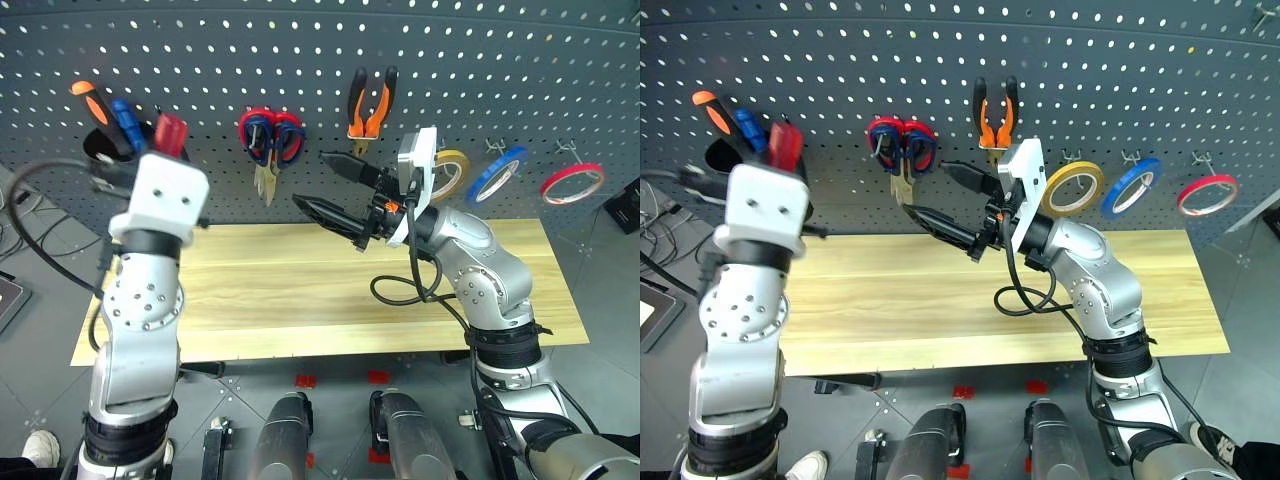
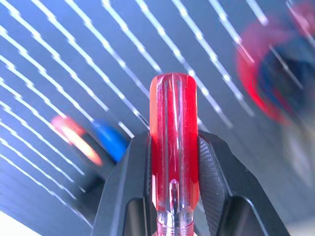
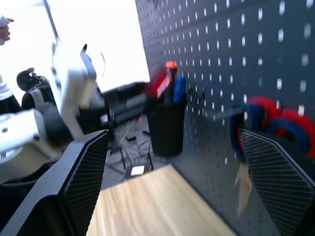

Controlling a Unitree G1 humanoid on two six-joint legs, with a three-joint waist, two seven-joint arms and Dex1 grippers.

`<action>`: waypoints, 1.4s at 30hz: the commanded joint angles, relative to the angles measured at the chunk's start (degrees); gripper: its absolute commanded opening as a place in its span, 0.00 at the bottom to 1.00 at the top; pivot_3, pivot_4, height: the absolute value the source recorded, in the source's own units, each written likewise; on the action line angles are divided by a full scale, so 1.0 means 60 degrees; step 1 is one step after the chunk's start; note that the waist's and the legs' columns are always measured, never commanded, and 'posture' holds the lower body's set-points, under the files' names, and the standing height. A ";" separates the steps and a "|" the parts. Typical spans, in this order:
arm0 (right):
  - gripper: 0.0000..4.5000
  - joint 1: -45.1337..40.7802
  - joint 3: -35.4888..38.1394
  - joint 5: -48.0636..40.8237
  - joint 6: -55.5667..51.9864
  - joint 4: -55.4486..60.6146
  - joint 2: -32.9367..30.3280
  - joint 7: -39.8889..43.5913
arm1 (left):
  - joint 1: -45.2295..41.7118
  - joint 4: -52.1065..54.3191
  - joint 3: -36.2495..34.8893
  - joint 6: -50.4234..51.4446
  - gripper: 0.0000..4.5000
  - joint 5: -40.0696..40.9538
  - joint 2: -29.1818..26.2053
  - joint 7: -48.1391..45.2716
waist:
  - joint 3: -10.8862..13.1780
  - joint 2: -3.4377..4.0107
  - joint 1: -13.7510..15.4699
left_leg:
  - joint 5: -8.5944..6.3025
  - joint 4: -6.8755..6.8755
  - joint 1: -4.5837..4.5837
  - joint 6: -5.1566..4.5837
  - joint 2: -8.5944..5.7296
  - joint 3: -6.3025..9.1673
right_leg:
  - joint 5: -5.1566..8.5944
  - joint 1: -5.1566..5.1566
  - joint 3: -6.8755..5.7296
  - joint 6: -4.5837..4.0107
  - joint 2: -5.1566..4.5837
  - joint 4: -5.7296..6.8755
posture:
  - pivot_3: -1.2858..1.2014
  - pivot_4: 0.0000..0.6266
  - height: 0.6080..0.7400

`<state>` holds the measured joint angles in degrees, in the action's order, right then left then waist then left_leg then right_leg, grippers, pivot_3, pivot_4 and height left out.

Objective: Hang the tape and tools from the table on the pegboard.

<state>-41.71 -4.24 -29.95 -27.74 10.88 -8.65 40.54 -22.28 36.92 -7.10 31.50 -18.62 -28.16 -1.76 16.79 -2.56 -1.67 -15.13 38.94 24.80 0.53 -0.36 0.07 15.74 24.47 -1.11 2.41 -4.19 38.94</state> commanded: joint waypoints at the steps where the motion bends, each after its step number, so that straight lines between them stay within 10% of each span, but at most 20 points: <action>1: 1.00 -0.0165 0.0274 -0.0082 0.0296 0.0144 0.0067 -0.0245 | -0.0720 -0.0240 -0.0295 -0.0336 0.20 -0.0297 -0.0099 0.0245 | -0.0054 0.0002 0.0000 | 0.0000 0.0000 0.0000 0.0000 -0.0002 0.0002 | 0.0000 0.0000 0.0000 0.0000 0.0000 0.0003 | 0.50 0.30 1.00; 14: 1.00 -0.0384 0.0122 -0.0114 0.0188 0.0153 0.0532 -0.0902 | -0.4443 -0.4711 -0.0499 -0.2131 0.20 0.0201 -0.0020 0.1189 | -0.0141 -0.0001 -0.0025 | 0.0001 0.0006 0.0001 0.0001 0.0003 0.0002 | 0.0000 0.0004 -0.0002 0.0000 0.0014 0.0011 | 0.49 0.29 1.00; 32: 1.00 0.0071 -0.0038 0.0219 0.0348 0.0001 0.0050 -0.0897 | -0.3805 -0.4498 -0.1410 -0.0566 0.20 0.1234 0.1237 0.1788 | -0.0147 0.0000 -0.0073 | 0.0002 0.0016 0.0001 0.0001 0.0005 -0.0013 | -0.0001 0.0025 0.0016 0.0000 0.0014 0.0028 | 0.49 0.32 1.00; 42: 1.00 0.0178 -0.0116 0.0469 0.0625 -0.0334 -0.0005 -0.0717 | -0.3702 -0.4191 -0.1663 0.0089 0.94 0.1402 0.1367 0.1967 | -0.0167 -0.0005 -0.0046 | 0.0002 0.0020 0.0001 0.0002 0.0001 -0.0019 | -0.0001 0.0024 0.0022 0.0000 0.0014 0.0033 | 0.50 0.30 1.00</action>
<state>-40.55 -4.85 -27.51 -25.58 8.40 -8.44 35.35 -44.20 8.77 -16.63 32.21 -10.02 -19.41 9.43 15.79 -2.58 -1.95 -15.12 39.07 24.80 0.54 -0.35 -0.05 15.74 24.62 -0.98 2.41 -4.11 39.14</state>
